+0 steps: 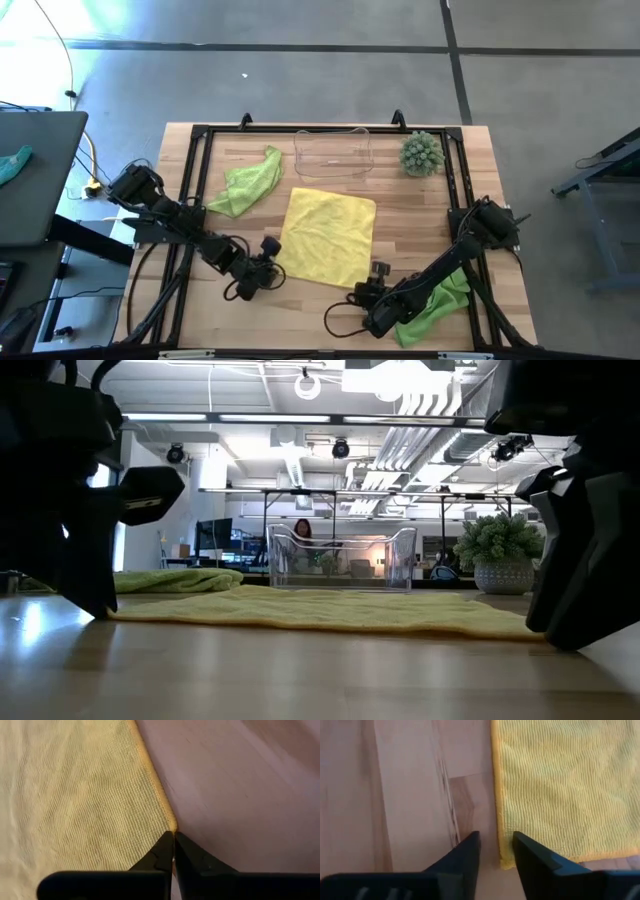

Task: Roll microfiber towels into tight, uniform cylinder then place into a basket
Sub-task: Fold the yellow microfiber towel

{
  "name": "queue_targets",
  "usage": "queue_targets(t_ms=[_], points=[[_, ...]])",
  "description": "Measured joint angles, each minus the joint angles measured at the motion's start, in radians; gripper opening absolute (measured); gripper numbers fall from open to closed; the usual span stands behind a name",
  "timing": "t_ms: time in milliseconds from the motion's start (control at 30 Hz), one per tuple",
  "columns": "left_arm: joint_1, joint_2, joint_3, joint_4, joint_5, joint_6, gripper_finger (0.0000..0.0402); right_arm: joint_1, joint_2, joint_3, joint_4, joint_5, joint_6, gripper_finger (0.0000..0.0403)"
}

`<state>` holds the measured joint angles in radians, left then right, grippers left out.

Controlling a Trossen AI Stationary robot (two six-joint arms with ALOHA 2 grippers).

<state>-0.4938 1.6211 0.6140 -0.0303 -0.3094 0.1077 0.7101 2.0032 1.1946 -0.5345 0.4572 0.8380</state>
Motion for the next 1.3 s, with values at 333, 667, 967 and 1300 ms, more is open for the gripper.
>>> queue_targets(t_ms=[333,667,967,1300], points=[[-0.005,-0.019,0.000,0.024,0.115,-0.197,0.0000,-0.010,-0.010,-0.005,0.014,-0.039,0.005,0.0011],[-0.026,-0.132,0.091,0.019,0.007,-0.213,0.0000,-0.008,-0.136,0.018,-0.084,-0.039,0.037,0.0001],[0.001,-0.240,0.124,-0.163,-0.299,-0.220,0.0000,-0.087,-0.241,0.018,-0.208,0.131,0.044,0.0001],[0.134,-0.194,0.120,-0.296,-0.409,-0.325,0.0000,-0.293,-0.230,-0.019,-0.255,0.144,-0.106,0.0001]])
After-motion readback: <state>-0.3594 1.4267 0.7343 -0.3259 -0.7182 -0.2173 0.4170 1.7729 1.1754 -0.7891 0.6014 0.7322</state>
